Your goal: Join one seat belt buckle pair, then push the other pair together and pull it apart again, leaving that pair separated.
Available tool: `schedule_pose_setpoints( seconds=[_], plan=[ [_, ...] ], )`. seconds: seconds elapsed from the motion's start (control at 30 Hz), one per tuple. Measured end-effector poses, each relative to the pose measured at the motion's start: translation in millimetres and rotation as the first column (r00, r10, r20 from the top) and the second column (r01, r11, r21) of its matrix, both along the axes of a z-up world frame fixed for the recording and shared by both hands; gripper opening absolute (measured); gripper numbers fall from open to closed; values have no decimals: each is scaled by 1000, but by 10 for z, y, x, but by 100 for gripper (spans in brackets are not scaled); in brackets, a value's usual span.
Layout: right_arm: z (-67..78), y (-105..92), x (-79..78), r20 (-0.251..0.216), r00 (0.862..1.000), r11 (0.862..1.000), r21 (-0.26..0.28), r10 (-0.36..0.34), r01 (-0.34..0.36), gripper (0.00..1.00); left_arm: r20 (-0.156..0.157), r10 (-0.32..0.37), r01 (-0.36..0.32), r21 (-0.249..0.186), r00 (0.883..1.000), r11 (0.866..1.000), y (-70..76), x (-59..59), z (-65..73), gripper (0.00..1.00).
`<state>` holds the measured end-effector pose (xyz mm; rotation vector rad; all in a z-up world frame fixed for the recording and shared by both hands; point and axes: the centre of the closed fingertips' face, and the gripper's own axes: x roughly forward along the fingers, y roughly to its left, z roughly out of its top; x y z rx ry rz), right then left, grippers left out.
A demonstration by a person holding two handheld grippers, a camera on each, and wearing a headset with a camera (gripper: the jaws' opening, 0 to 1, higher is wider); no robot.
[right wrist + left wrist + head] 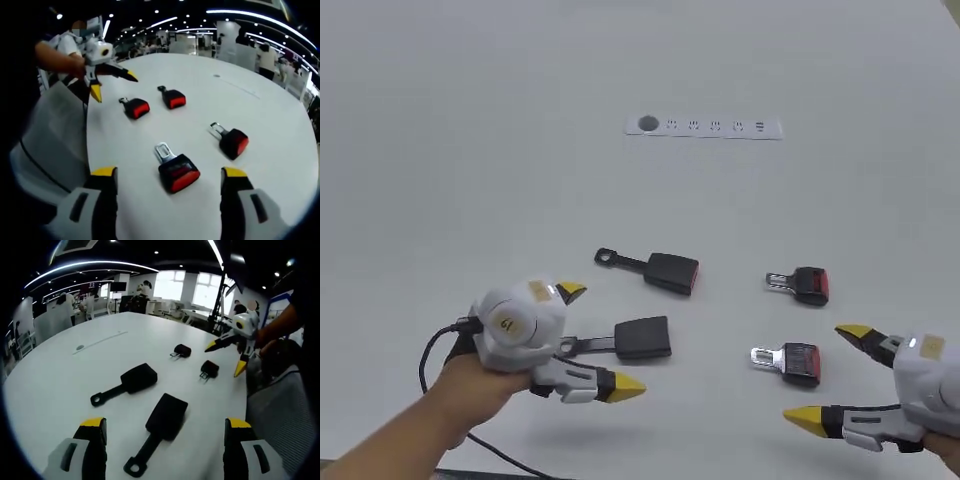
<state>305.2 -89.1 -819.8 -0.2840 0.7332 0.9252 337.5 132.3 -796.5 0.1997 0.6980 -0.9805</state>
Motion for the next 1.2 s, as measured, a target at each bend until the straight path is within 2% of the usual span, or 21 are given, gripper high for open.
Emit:
schedule_pose_setpoints(
  seconds=[0.67, 0.83, 0.97, 1.2],
  plan=[
    [-172, -28, 60, -64, 994, 995, -27, 92, -94, 76, -75, -68, 72, 55, 995, 996, -160, 53, -342, 88],
    [-217, -34, 86, -74, 991, 992, -34, 116, -118, 73, -85, -97, 103, 67, 992, 992, -221, 63, -405, 84],
    [-218, -22, 116, -77, 988, 990, -32, 133, -136, 71, -87, -123, 131, 93, 989, 987, -237, 61, -457, 82],
    [-254, -14, 120, -82, 983, 985, -42, 164, -168, 68, -85, -157, 166, 102, 984, 981, -264, 60, -476, 76]
  ],
)
